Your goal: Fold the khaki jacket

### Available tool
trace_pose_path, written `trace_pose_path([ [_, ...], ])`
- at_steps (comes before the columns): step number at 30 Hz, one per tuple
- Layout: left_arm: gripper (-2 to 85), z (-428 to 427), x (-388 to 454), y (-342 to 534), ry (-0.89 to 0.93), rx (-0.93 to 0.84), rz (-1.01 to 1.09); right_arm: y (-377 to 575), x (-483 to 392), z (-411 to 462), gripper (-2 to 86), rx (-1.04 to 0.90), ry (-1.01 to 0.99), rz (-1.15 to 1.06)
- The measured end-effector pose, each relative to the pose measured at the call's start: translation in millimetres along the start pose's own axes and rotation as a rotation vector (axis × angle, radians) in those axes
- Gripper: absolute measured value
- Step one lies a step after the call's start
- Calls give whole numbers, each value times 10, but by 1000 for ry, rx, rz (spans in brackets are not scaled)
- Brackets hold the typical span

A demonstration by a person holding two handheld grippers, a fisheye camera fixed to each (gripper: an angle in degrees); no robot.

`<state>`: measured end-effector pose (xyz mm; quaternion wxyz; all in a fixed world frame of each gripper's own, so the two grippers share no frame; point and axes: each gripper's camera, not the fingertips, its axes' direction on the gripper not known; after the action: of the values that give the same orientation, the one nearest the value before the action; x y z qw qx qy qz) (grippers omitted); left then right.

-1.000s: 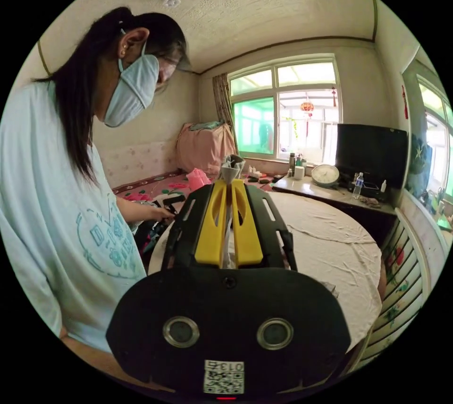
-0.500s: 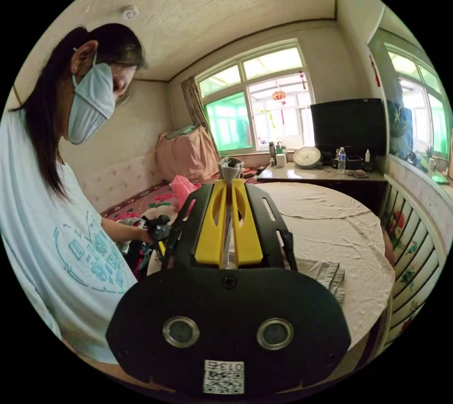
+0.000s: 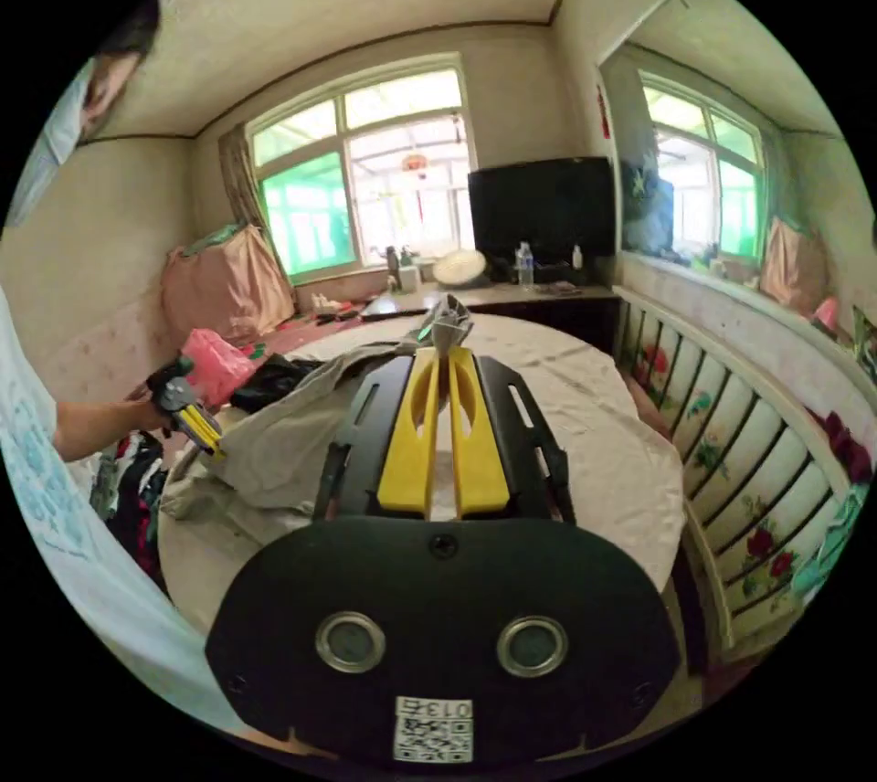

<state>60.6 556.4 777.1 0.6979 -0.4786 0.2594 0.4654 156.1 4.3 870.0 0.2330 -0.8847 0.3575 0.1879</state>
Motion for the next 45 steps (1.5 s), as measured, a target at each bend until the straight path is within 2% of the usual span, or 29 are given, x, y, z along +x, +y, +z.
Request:
trace_pose_path([
  [1, 42, 128, -106, -38, 60, -37, -42, 31, 102, 229, 24, -84, 21, 42],
  [3, 54, 230, -153, -44, 123, -54, -71, 234, 377, 1037, 44, -425, 90, 112],
  [4, 61, 222, -162, -9, 129, -42, -102, 283, 407, 1145, 52, -458, 101, 108],
  [7, 63, 68, -93, 183, 97, -4, -168, 222, 542, 1138, 75, -403, 85, 152],
  [10, 52, -176, 188, 373, -50, 64, -180, 61, 520, 877, 60, -293, 197, 105],
  [11, 52, -278, 397, 389, -127, 133, -149, 8, 404, 805, 48, -247, 245, 61],
  [14, 51, -229, 1012, 195, -274, 290, -18, 12, -176, 1040, 30, -207, 158, -197],
  [17, 20, 272, 1315, -207, -347, 173, -19, 205, -642, 1743, 16, -360, 174, -414],
  [20, 5, 687, 1305, -356, -347, 86, -56, 420, -593, 2412, 5, -542, 233, -461],
  [21, 3, 725, 1283, -344, -342, 90, -65, 427, -505, 2428, 2, -469, 198, -432],
  [24, -1, 684, 1124, -201, -240, 141, -148, 266, -309, 2511, 0, -552, 110, -293],
  [26, -2, 477, 1078, -65, -179, 172, -211, 126, -227, 2334, 0, -436, 52, -240],
  [28, -2, 319, 1149, 53, -254, 223, -231, 3, -117, 2247, 1, -356, 98, -185],
  [31, -3, 406, 1064, 155, -359, 134, -302, -93, -40, 2472, 1, -340, 133, -191],
  [33, -3, 546, 926, 245, -307, 131, -353, 39, -73, 2917, 0, -450, 175, -281],
  [35, -3, 607, 724, 425, -199, 204, -451, 211, -47, 3202, 0, -513, 208, -324],
  [36, -3, 599, 674, 476, -163, 224, -479, 255, -20, 3190, 0, -462, 206, -326],
  [38, -4, 508, 577, 694, -42, 301, -576, 202, 11, 3188, 0, -500, 190, -264],
  [39, -4, 450, 607, 765, -40, 334, -577, 146, -53, 3076, 0, -443, 190, -256],
  [40, -4, 324, 696, 933, -68, 392, -595, 121, -116, 2995, 1, -391, 178, -264],
  [42, -4, 168, 862, 1203, -137, 441, -627, 51, -510, 2817, 2, -298, 18, -315],
  [45, -4, 64, 1169, 1561, -255, 444, -666, 155, -1324, 2928, 3, -346, -267, -474],
])
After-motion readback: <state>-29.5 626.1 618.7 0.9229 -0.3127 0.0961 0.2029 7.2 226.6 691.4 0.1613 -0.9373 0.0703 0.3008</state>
